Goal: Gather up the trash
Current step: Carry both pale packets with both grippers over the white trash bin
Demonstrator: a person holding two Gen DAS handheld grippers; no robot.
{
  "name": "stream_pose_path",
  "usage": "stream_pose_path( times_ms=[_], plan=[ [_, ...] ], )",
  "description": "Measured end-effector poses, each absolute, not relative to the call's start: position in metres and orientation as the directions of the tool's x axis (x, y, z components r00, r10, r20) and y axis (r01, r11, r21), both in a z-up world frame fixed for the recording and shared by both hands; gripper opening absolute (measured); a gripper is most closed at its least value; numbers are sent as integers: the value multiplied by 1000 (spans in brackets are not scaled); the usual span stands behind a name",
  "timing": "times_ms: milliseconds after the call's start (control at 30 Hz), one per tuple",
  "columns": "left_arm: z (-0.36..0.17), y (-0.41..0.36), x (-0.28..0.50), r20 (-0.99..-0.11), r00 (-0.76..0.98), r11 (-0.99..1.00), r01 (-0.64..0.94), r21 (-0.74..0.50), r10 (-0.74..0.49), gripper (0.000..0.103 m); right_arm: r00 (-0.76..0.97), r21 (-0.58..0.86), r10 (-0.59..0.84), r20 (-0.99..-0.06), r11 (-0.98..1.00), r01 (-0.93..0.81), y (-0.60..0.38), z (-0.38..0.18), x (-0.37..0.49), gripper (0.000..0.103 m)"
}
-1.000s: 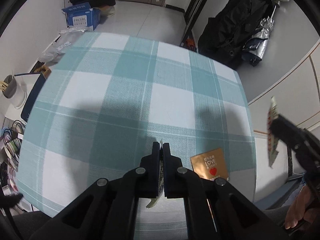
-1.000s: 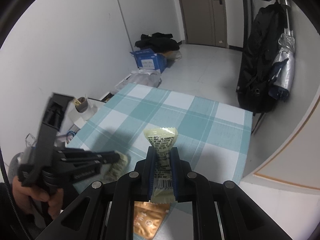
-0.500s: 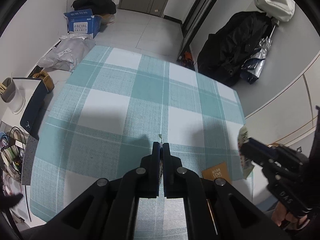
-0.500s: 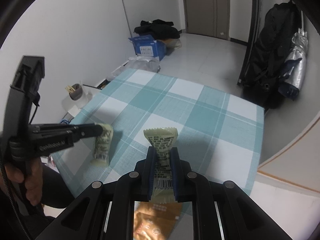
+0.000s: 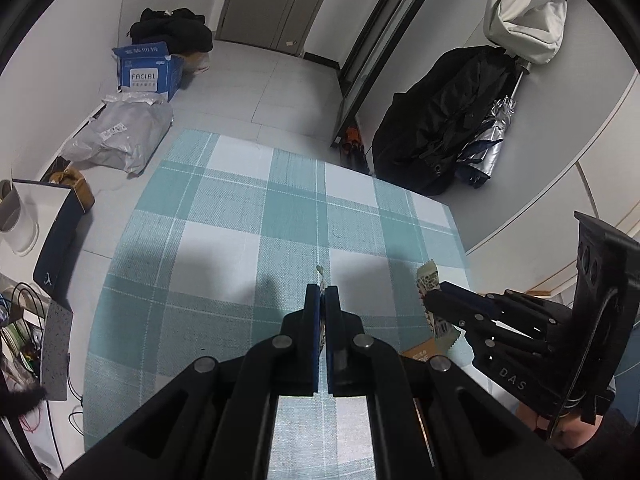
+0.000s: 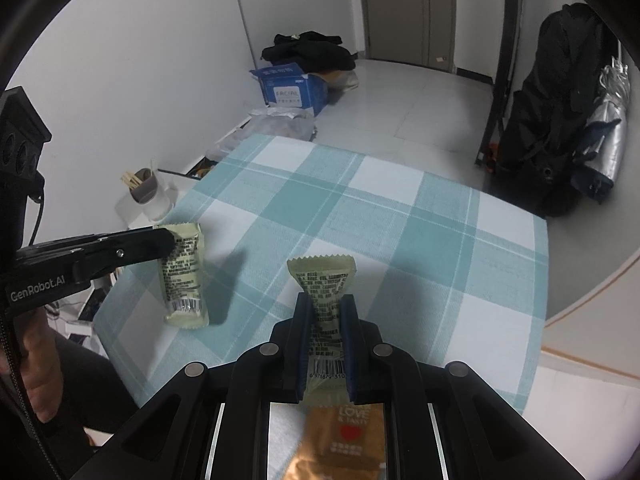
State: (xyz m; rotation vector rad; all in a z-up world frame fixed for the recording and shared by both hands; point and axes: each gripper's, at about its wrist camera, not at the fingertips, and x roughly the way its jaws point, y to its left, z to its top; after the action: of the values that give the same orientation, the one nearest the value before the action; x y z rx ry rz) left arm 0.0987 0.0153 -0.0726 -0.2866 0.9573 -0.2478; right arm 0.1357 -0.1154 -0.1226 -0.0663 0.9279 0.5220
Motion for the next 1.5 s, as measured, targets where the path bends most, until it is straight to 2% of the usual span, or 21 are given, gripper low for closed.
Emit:
stream_pose_path(
  times_ms=[433, 767, 1233, 1500],
  plan=[
    [-35, 18, 89, -693, 596, 901, 133, -414, -406, 0, 563, 237, 445, -696, 883, -405, -128, -81, 121, 13],
    [39, -16, 69, -599, 640, 868, 256, -424, -482, 0, 680, 255, 437, -589, 898, -357, -180, -10, 82, 13],
    [134, -129, 27, -470, 578, 745, 531, -404, -667, 0, 856, 243, 308, -416, 944, -222, -307, 89, -9, 13],
    [138, -216, 0, -496, 448, 645, 676, -356, -744, 0, 898, 269, 151, -414, 962, -38, -396, 78, -71, 13]
  ],
)
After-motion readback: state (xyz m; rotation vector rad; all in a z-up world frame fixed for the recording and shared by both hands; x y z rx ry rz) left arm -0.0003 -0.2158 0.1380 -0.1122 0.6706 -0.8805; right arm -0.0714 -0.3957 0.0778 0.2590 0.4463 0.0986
